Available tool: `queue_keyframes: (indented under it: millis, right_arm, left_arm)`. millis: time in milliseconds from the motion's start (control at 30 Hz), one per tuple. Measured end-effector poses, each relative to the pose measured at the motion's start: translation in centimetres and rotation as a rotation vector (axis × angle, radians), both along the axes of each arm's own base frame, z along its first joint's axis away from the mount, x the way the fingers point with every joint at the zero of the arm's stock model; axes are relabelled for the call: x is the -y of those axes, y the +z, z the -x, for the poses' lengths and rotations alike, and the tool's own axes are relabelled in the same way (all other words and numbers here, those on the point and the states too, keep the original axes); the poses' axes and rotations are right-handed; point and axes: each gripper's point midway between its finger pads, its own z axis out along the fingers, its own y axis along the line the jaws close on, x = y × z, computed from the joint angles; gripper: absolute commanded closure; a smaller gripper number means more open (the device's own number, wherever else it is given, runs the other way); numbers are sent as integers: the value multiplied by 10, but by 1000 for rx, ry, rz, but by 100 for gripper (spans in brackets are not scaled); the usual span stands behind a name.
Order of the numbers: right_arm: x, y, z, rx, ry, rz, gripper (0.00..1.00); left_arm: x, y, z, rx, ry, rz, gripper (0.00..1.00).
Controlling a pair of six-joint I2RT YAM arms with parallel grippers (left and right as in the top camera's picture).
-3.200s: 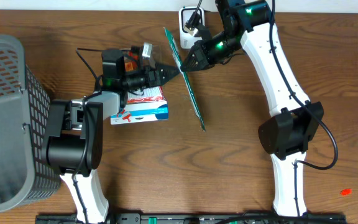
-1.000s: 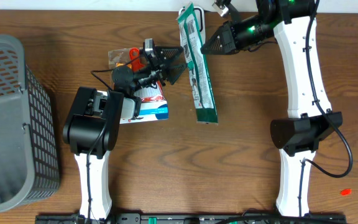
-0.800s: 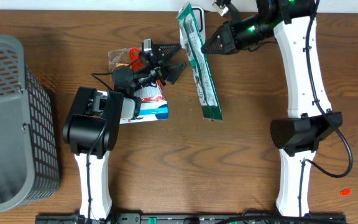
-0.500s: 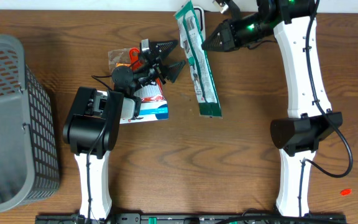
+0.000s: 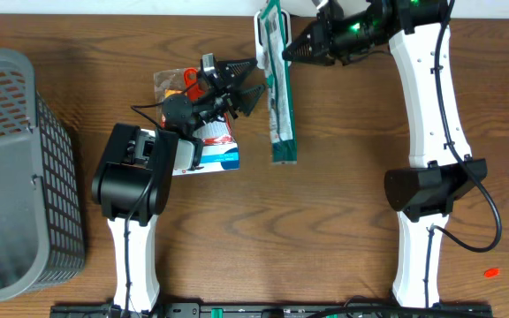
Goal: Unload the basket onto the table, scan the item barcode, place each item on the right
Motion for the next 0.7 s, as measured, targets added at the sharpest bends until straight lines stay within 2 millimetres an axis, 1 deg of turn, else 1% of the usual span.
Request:
queue_keyframes:
  millis: [167, 467, 700]
  right_arm:
    - [-4, 8, -1, -48, -19, -48, 99]
    - [-6, 11, -2, -64, -28, -66, 99]
    - [-2, 4, -9, -36, -56, -19, 99]
  left_arm:
    - [1, 1, 0, 11, 7, -3, 3]
    - [0, 1, -2, 8, 17, 1, 3]
    - [0, 1, -2, 13, 22, 0, 3]
